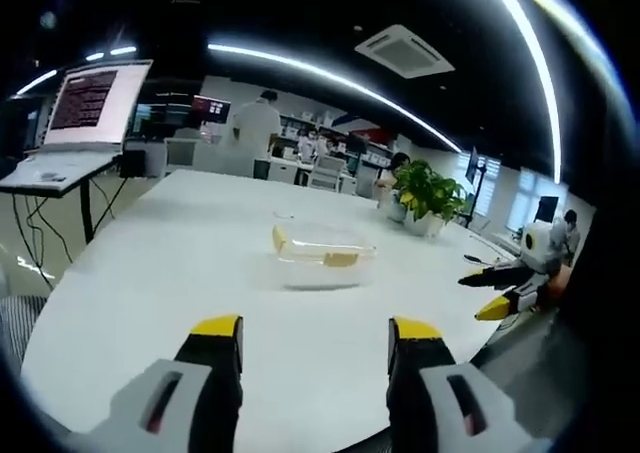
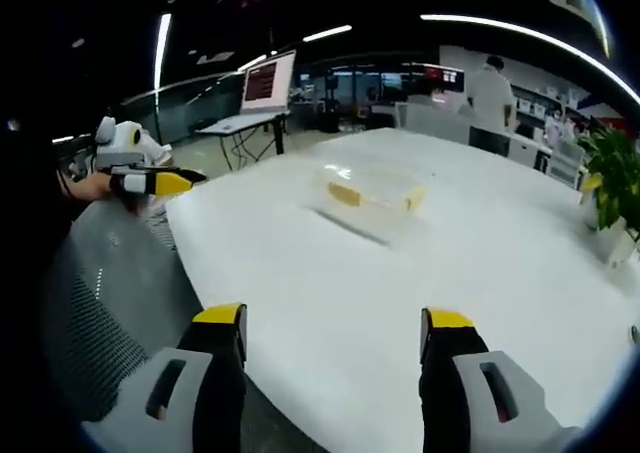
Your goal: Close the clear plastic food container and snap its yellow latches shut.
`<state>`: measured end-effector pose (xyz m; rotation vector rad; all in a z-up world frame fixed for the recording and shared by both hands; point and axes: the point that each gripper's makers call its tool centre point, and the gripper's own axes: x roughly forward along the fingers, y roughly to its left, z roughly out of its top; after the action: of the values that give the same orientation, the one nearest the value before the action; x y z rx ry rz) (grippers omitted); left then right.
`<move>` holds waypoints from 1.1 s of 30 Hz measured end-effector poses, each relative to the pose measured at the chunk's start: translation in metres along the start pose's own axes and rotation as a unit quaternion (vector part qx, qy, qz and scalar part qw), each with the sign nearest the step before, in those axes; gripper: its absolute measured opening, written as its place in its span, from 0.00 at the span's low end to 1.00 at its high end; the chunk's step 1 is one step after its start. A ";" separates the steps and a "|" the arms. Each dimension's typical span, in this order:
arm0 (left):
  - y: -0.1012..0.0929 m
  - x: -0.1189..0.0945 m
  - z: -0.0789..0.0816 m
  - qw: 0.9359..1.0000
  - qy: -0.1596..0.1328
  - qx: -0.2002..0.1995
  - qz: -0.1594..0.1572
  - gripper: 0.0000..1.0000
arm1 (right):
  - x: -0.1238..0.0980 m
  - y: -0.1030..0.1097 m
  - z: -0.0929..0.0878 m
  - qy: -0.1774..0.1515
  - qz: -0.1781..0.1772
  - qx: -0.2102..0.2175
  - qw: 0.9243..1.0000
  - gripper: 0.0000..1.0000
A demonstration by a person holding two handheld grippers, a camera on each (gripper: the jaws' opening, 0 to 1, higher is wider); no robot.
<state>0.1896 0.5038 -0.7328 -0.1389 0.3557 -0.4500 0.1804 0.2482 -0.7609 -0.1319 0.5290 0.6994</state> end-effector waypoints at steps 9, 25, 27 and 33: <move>0.003 0.002 -0.003 1.000 0.013 0.001 0.000 0.64 | -0.004 -0.007 0.013 -0.035 -0.015 0.025 0.999 0.75; -0.004 0.003 -0.012 0.999 0.038 0.008 -0.014 0.60 | -0.003 -0.005 -0.003 0.007 -0.017 0.008 1.000 0.66; -0.004 0.003 -0.012 0.999 0.036 0.006 -0.015 0.59 | -0.003 -0.006 -0.003 0.007 -0.018 0.007 1.000 0.66; -0.006 0.004 -0.012 0.999 0.037 0.007 -0.020 0.59 | -0.002 -0.006 -0.003 0.006 -0.017 0.004 1.000 0.66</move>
<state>0.1860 0.4963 -0.7435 -0.1151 0.4230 -0.4978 0.1816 0.2415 -0.7627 -0.1385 0.5398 0.6636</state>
